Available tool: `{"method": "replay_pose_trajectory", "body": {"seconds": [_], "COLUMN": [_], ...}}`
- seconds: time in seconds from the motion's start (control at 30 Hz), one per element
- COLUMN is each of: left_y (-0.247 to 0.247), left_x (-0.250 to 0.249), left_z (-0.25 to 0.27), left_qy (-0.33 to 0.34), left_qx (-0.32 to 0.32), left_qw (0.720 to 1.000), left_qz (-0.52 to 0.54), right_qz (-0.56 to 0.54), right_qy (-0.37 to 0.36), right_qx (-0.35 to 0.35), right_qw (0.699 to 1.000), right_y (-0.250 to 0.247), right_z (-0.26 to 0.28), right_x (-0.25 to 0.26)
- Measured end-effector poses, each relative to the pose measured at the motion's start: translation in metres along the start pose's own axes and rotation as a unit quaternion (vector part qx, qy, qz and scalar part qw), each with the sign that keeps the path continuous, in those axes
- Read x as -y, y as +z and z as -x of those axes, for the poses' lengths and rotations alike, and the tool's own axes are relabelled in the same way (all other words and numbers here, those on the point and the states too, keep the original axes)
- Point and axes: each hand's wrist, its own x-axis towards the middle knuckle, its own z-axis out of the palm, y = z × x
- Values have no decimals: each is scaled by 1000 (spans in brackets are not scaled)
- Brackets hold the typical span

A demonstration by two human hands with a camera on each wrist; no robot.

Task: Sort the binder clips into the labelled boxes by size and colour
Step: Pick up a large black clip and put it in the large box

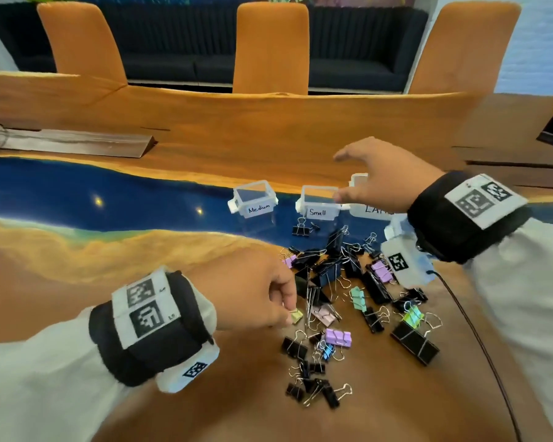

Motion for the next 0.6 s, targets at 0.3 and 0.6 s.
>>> {"method": "replay_pose_trajectory", "body": {"seconds": [0.3, 0.6], "left_y": [23, 27], "left_x": [-27, -17], "left_z": [-5, -8], "left_qy": [10, 1], "left_qx": [57, 87], "left_qw": [985, 988], "left_qz": [-160, -128], "right_qz": [-135, -261], "right_qy": [-16, -2], "right_qx": [-29, -32], "right_qw": [990, 965], "right_y": [7, 45], "right_z": [83, 96], "right_x": [8, 24]}}
